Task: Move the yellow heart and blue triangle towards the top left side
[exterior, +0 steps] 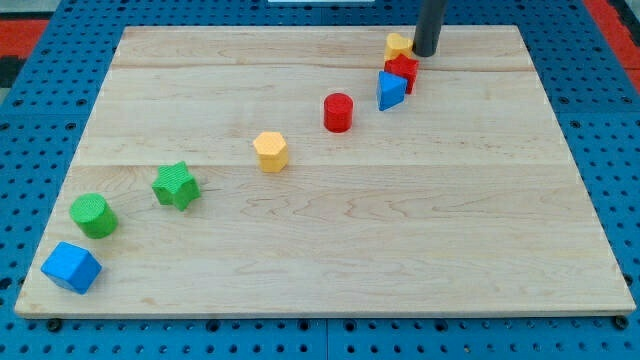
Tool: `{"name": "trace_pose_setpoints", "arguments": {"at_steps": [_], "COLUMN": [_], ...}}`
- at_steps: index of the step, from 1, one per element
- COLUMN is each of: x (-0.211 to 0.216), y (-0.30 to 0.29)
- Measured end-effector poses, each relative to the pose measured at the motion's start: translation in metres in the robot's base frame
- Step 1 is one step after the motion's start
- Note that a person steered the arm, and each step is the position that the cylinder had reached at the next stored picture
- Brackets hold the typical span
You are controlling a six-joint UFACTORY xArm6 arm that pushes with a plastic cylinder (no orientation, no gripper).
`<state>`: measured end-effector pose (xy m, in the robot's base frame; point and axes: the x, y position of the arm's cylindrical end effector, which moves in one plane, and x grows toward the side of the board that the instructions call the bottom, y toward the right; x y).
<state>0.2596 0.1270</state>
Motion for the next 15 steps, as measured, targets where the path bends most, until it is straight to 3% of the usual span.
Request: {"name": "trace_pose_setpoints", "arguments": {"at_steps": [1,2,3,4,5,7,8,9,10,11,13,15], "x": [0.023,0.025,0.06,0.111,0.093,0.048,0.041,0.072,0.074,0.073,0.028,0.026], "y": [-0.027,-0.015,0.019,-0.004,-0.064,-0.125,-0.122,-0.15,-0.16,-0.135,-0.081,-0.031]}}
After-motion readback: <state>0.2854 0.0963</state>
